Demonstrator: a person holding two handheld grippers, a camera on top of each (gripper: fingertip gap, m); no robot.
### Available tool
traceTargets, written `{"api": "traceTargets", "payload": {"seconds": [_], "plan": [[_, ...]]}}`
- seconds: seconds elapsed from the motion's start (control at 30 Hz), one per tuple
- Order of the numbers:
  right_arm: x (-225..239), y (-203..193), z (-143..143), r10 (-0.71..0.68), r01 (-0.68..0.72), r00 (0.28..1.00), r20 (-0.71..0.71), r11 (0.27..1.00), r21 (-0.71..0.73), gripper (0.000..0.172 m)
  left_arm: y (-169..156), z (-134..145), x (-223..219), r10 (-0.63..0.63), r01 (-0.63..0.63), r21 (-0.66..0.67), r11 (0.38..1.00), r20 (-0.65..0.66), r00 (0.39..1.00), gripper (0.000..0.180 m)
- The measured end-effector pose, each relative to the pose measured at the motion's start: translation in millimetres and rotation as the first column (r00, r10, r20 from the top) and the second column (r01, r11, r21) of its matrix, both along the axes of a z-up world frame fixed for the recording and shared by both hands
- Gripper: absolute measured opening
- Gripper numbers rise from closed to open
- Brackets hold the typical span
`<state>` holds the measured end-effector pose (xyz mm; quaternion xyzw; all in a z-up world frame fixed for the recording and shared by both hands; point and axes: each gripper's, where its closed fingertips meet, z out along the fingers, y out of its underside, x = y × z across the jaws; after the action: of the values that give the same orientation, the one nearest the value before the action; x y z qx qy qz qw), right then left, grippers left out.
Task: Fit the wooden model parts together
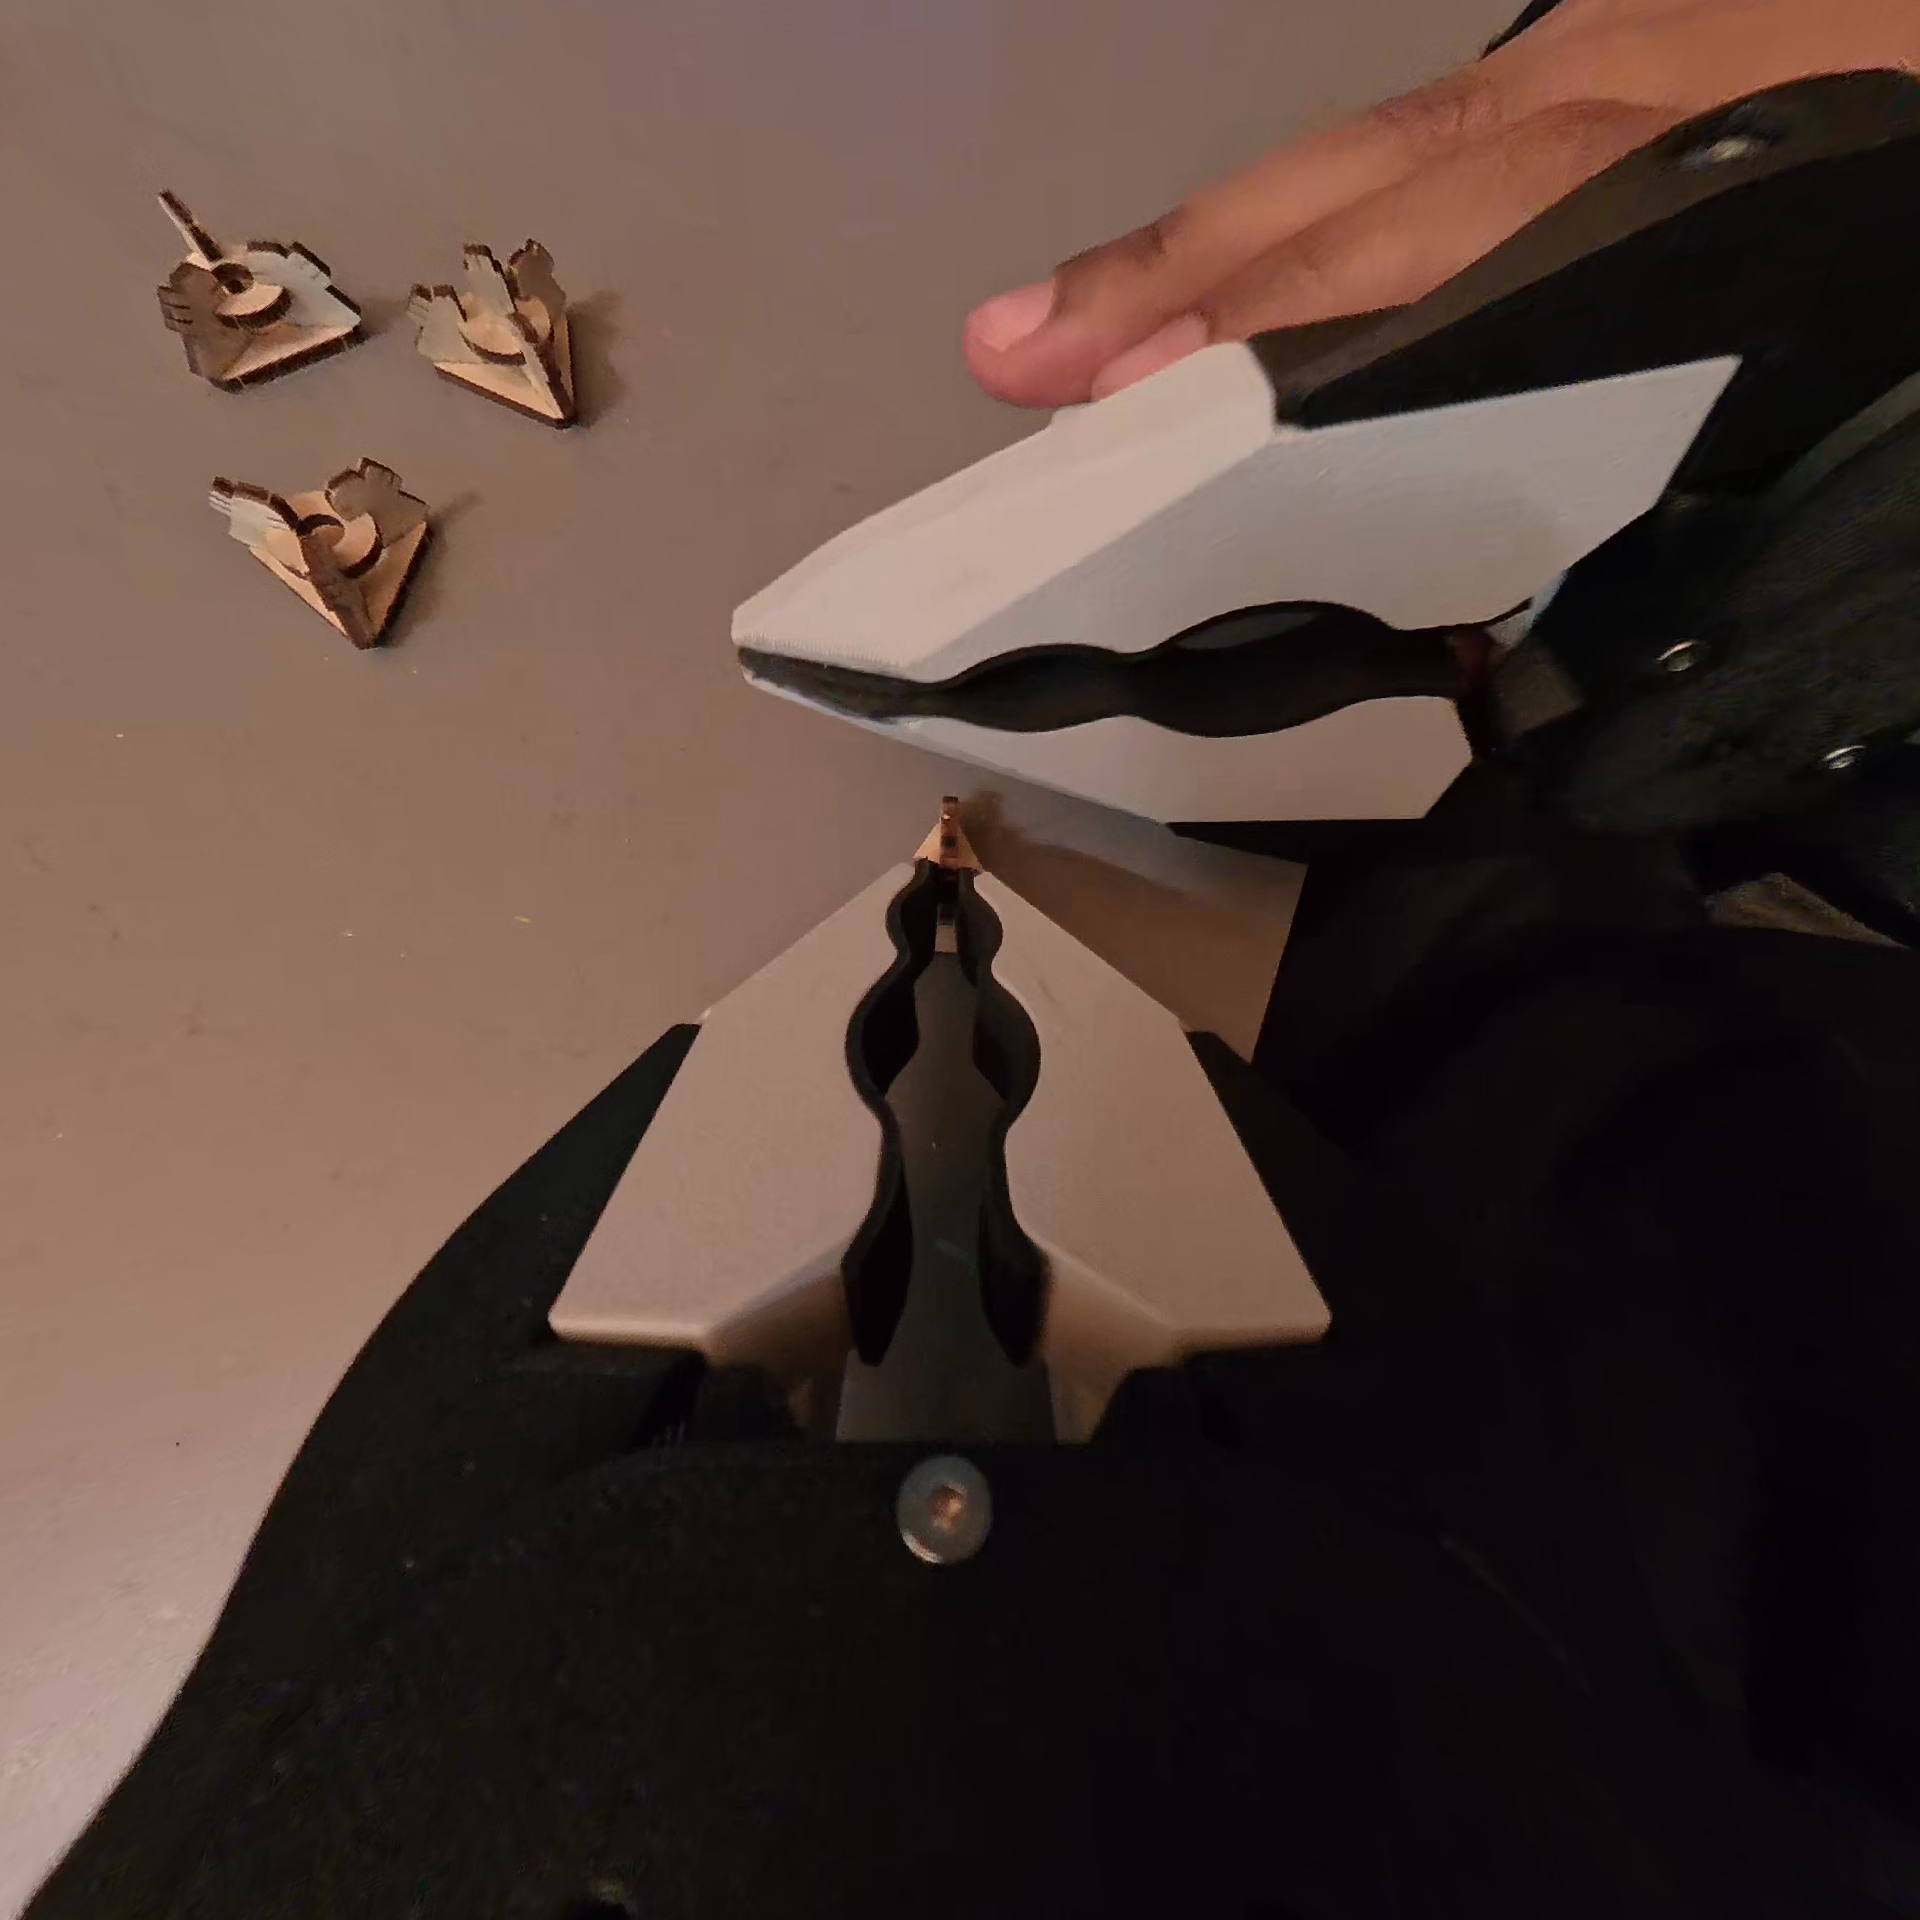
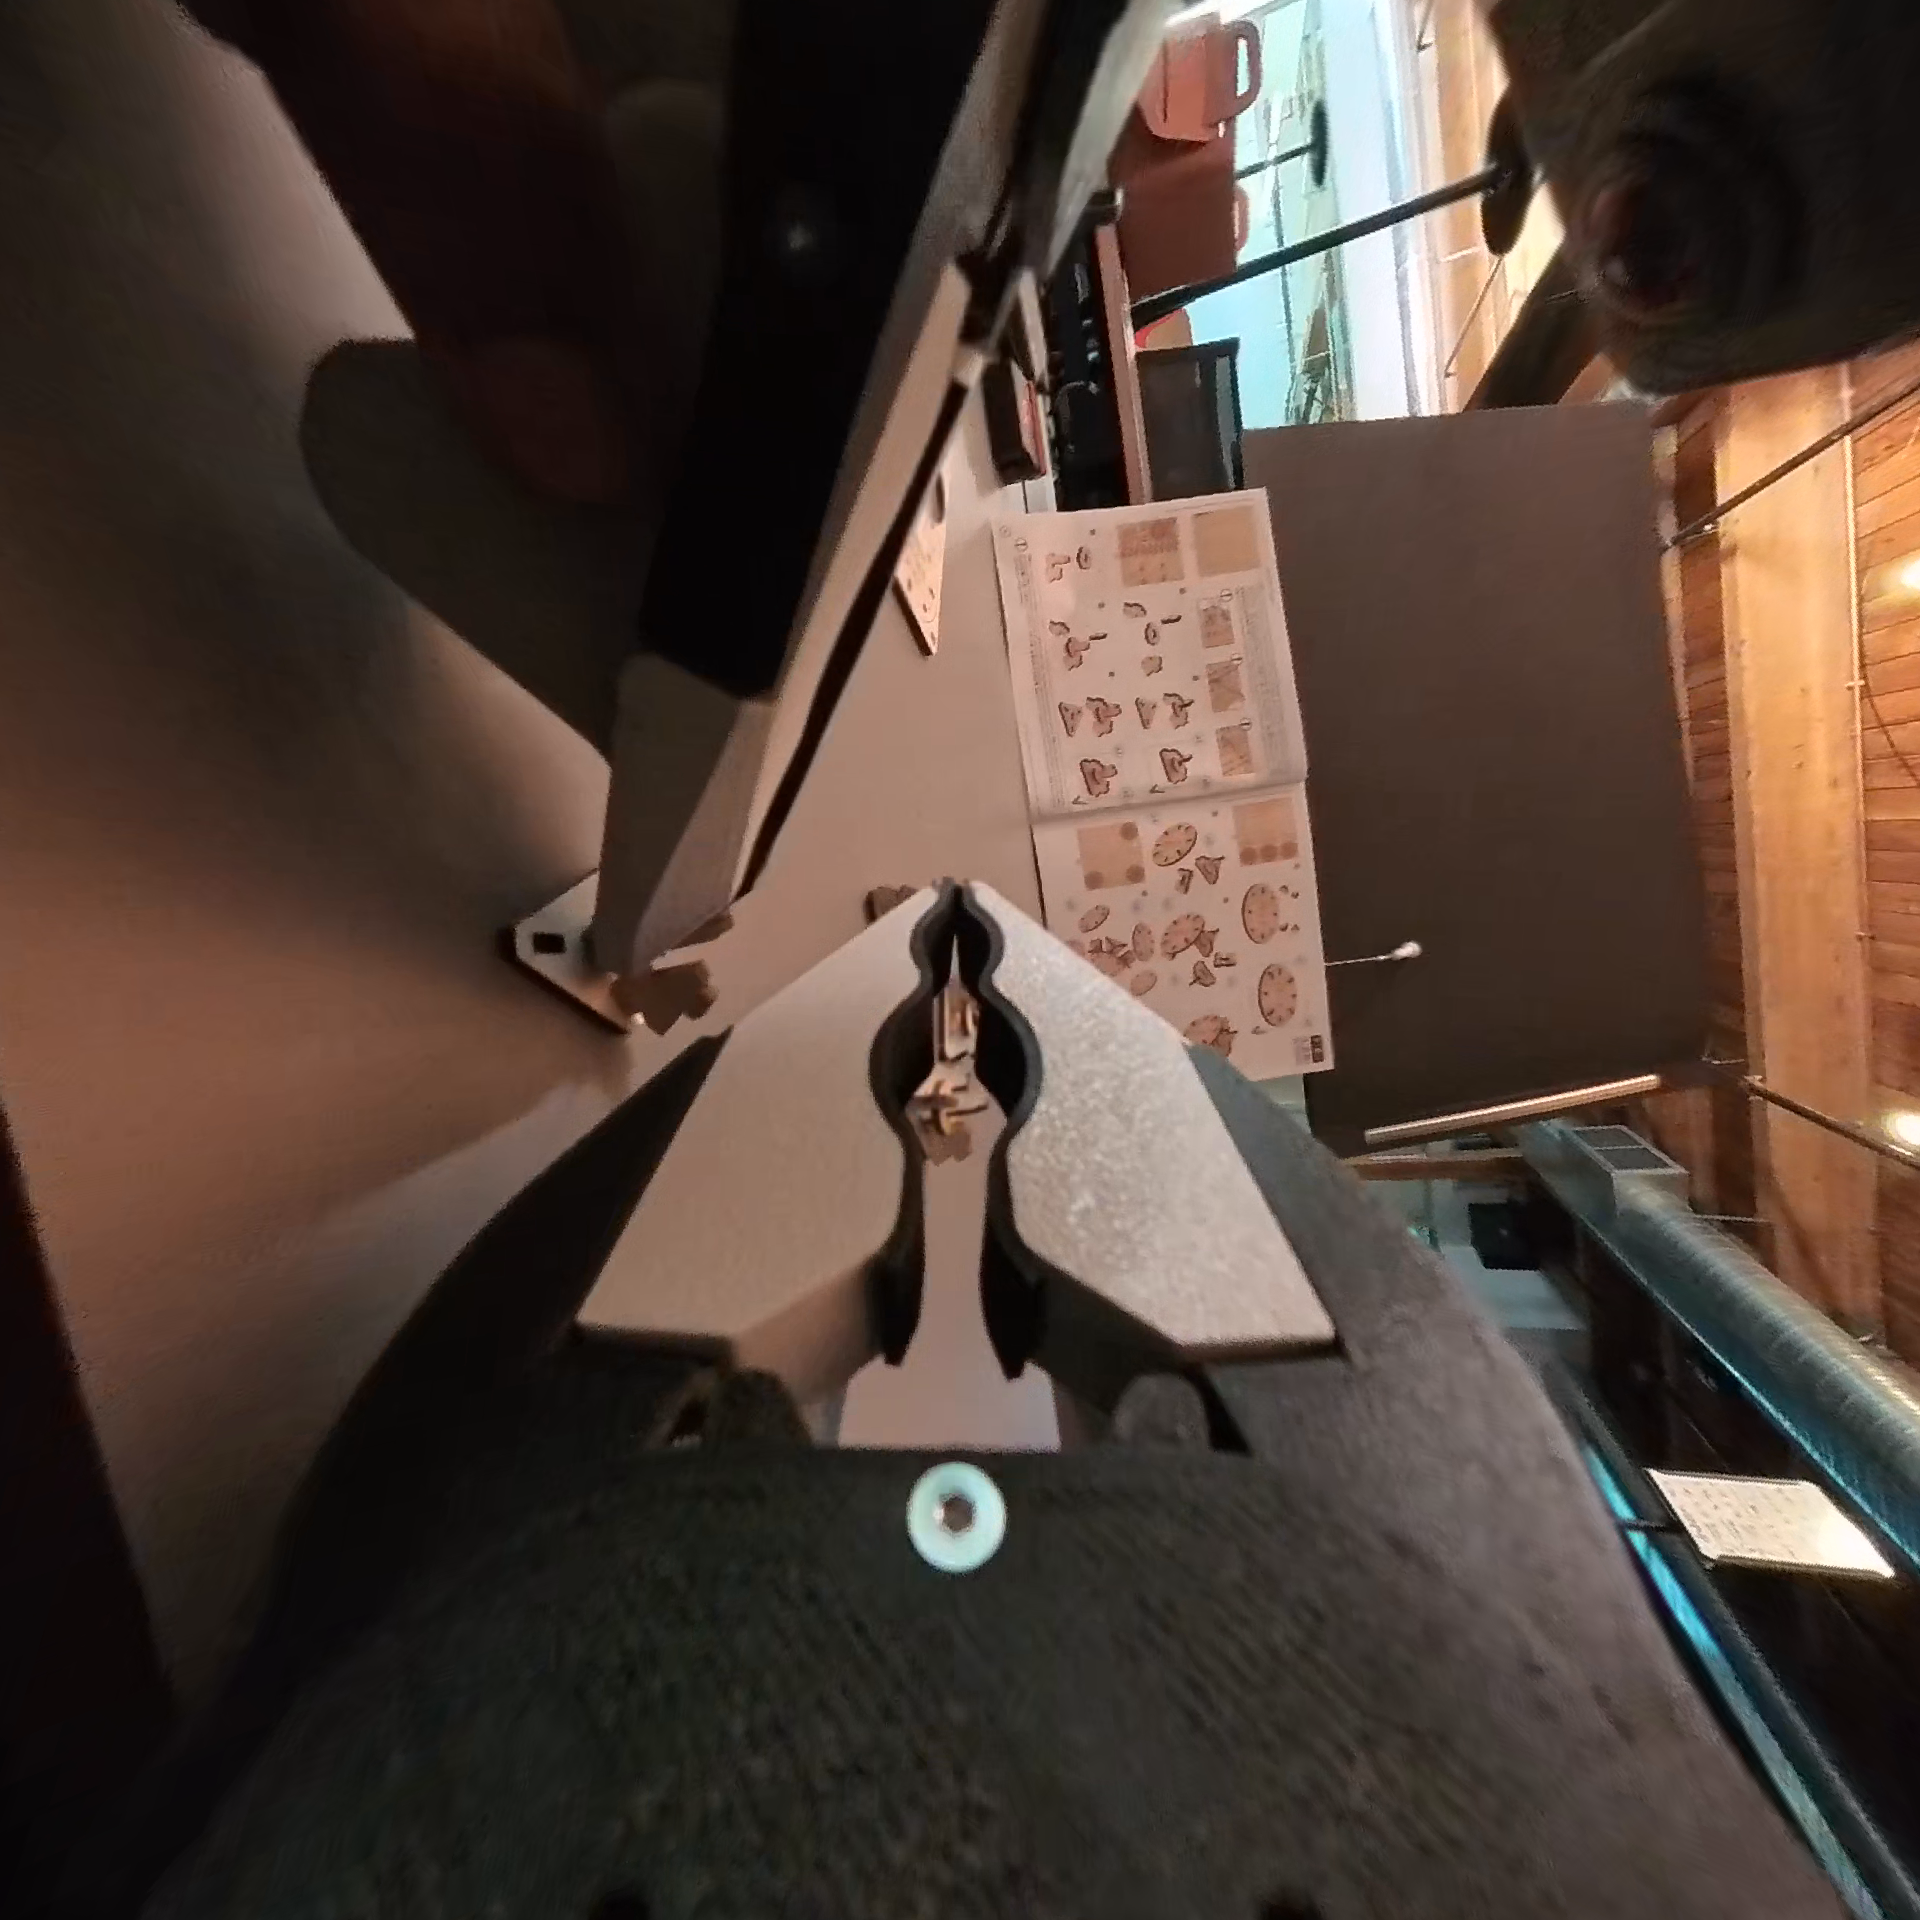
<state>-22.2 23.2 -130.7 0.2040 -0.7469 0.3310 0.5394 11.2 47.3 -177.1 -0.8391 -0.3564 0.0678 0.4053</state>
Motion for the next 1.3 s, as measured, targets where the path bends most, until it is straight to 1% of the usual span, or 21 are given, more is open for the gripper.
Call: {"api": "traceTargets", "payload": {"seconds": [0.07, 0.1, 0.13, 0.2, 0.27, 0.4, 0.47, 0.5, 0.57, 0.6, 0.67, 0.77, 0.83, 0.97, 1.07, 1.13, 1.17, 1.2, 1.23, 1.3], "plan": [[4, -1, 6, 0.004, -0.004, 1.000, -0.002, 1.000, -0.024, 0.000, 0, 0, 0, 0.000, 0.000, -0.005, 1.000, -0.005, 1.000, 0.003], [4, -3, 4, 0.004, -0.004, 1.000, 0.004, 1.000, -0.021, 0.000, 0, 0, 0, 0.000, 0.000, -0.007, 1.000, -0.007, 1.000, 0.003], [3, -4, -3, 0.000, 0.000, 1.000, 0.022, 1.000, 0.007, 0.000, 0, 0, 0, 0.000, 0.000, -0.007, 1.000, -0.008, 1.000, 0.003], [2, -3, -30, -0.015, 0.007, 0.998, 0.062, 0.991, 0.131, 0.000, -1, -1, -1, 0.006, -0.006, -0.012, 1.000, -0.007, 1.000, 0.004], [1, -2, -26, -0.010, 0.005, 1.000, 0.028, 0.986, 0.164, 0.000, 0, 0, -1, 0.005, -0.006, -0.013, 1.000, -0.010, 1.000, 0.003], [-5, -3, 5, -0.026, 0.026, 0.998, 0.052, 1.000, 0.007, 0.000, 0, 0, -1, 0.005, -0.005, -0.022, 1.000, -0.020, 1.000, 0.004], [-7, -5, 9, -0.023, 0.025, 0.998, 0.052, 0.999, -0.027, 0.000, 0, 0, -1, 0.005, -0.005, -0.022, 1.000, -0.020, 1.000, 0.003], [-7, -7, 6, -0.020, 0.021, 0.998, 0.051, 0.999, -0.023, 0.000, 0, -1, -1, 0.005, -0.005, -0.022, 1.000, -0.019, 1.000, 0.003], [-6, -10, -18, -0.010, 0.005, 0.995, 0.096, 0.999, 0.051, 0.000, 0, -1, -1, 0.005, -0.006, -0.023, 1.000, -0.020, 1.000, 0.003], [-5, -10, -27, -0.004, -0.005, 0.995, 0.097, 0.996, 0.090, 0.000, -2, -1, -1, 0.009, -0.010, -0.030, 0.999, -0.022, 1.000, 0.004], [-4, -8, -22, -0.001, -0.009, 0.997, 0.074, 0.992, 0.127, 0.000, -1, -1, -1, 0.006, -0.007, -0.033, 0.999, -0.026, 1.000, 0.004], [-12, -7, 5, -0.015, 0.015, 0.997, 0.069, 1.000, 0.011, 0.000, -1, -1, -1, 0.006, -0.008, -0.040, 0.999, -0.034, 0.999, 0.004], [-18, -8, 13, -0.019, 0.023, 0.996, 0.089, 0.999, -0.041, 0.000, -1, -1, -1, 0.006, -0.007, -0.043, 0.999, -0.037, 0.999, 0.004], [-25, -13, 13, -0.032, 0.034, 0.998, 0.045, 0.999, -0.037, 0.000, -1, -1, -1, 0.005, -0.007, -0.047, 0.999, -0.042, 0.999, 0.004], [-24, -17, 10, -0.027, 0.030, 0.997, 0.070, 0.998, -0.050, 0.000, -1, -1, -1, 0.005, -0.007, -0.049, 0.999, -0.043, 0.999, 0.004], [-28, -18, -7, -0.033, 0.032, 0.996, 0.088, 0.999, 0.011, 0.000, -1, -1, -1, 0.004, -0.007, -0.050, 0.999, -0.044, 0.999, 0.003], [-30, -17, -18, -0.043, 0.038, 0.997, 0.066, 0.997, 0.065, 0.000, -1, -1, -1, 0.004, -0.007, -0.050, 0.999, -0.045, 0.999, 0.003], [-31, -17, -20, -0.041, 0.039, 0.999, 0.017, 0.995, 0.095, 0.000, -1, -1, -1, 0.004, -0.006, -0.050, 0.999, -0.045, 0.999, 0.004], [-30, -18, -18, -0.029, 0.030, 1.000, -0.007, 0.994, 0.103, 0.000, -1, -1, -1, 0.004, -0.006, -0.052, 0.999, -0.046, 0.999, 0.004], [-27, -20, -5, -0.028, 0.027, 0.999, 0.032, 0.999, 0.040, 0.000, -1, -1, -1, 0.004, -0.006, -0.054, 0.999, -0.048, 0.999, 0.004]]}}
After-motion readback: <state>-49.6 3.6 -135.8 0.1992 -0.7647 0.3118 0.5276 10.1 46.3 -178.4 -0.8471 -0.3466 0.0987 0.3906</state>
